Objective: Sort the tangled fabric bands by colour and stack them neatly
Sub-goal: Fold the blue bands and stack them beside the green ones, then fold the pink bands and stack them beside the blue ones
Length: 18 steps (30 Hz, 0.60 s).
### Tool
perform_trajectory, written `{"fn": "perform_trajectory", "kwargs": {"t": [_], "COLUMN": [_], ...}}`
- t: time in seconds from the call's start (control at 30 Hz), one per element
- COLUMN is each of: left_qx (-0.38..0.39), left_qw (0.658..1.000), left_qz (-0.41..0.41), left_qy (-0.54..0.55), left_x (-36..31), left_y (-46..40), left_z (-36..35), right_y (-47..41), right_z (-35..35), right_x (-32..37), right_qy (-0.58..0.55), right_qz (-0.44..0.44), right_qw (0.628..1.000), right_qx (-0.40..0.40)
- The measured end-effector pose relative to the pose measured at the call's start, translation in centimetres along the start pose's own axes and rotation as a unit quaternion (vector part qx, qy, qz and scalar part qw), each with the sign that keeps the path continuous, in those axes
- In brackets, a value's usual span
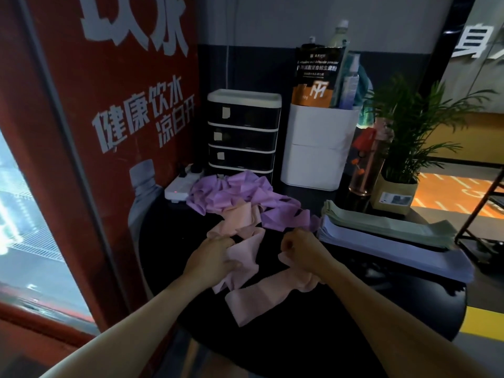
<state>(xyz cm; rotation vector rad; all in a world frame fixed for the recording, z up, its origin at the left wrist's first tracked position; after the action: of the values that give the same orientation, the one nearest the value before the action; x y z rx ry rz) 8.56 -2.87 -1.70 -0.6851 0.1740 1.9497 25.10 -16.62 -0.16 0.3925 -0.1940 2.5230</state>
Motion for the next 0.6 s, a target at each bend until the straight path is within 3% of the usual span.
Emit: {"fn": "perform_trajectory", "kwargs": {"t": [0.17,0.5,0.6], "left_qx": [-0.048,-0.199,-0.142], "left_qw": [0.997,0.980,0.989], "left_qz": [-0.012,0.007,0.016], "left_qy": [0.060,0.008,-0.038], "left_x": [-0.1,0.6,0.2], "left_y": [-1.3,-6.6,-7.0], "left_z": [0.9,5.6,5.5], "right_y": [-1.2,-3.9,-4.4], "right_z": [0.8,3.8,4.0], "right_x": [0.6,3.2,3.3], "right_qy": [-0.059,-0.127,-0.148], "right_qz": [-0.004,0.020,0.020], "right_qw": [0.998,0.979,0.972], "right_qx": [-0.034,-0.159,-0.181]}}
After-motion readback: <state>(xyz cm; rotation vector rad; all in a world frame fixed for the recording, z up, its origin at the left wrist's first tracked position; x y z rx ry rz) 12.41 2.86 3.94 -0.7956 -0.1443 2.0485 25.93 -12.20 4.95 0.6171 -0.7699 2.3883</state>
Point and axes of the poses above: each hand's wrist, its own y-axis away from the middle knuckle, its own z-axis out of the back of the hand, x = y × z, the point moved 2 cm from there along -y, towards the middle knuckle, and after that the axes turned 4 degrees about -z, right-handed, at the moved point
